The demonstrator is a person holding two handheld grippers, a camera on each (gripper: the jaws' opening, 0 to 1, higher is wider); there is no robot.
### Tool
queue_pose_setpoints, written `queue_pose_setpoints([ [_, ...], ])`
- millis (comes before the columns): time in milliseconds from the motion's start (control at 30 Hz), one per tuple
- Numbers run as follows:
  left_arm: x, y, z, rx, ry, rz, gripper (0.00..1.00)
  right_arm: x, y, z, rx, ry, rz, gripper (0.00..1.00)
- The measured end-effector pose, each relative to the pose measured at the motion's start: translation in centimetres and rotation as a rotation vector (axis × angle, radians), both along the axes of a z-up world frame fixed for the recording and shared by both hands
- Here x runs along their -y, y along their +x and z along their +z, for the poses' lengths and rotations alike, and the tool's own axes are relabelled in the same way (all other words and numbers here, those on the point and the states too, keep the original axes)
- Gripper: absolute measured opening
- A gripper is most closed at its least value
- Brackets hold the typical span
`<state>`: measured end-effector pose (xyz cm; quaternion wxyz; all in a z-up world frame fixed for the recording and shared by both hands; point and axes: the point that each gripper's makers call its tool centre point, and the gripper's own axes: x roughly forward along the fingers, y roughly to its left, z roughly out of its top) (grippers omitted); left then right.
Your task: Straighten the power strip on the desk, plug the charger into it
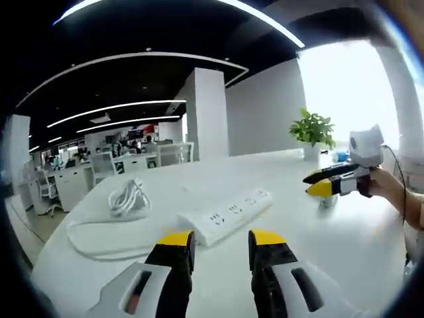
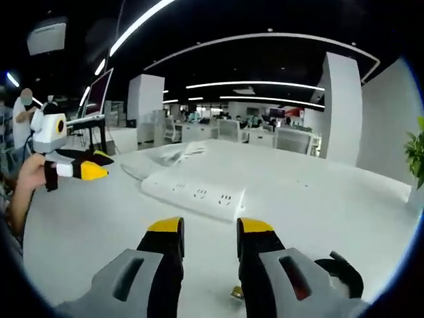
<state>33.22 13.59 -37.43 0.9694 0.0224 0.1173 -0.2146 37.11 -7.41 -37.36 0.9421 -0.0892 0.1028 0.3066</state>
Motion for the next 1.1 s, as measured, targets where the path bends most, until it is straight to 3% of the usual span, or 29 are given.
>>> queue_pose_setpoints([
  [633, 0.4, 2.4, -0.8, -0.035, 0.079, -0.042, 0.32, -0.2, 2.2, -1.0, -0.044, -0.027, 0.023, 0.29],
  [1100, 0.9, 4.0, -2.1, -0.088, 0.085, -0.086, 0.32, -1.1, 4.0, -2.0, -0.061, -0.063, 0.068, 0.27],
])
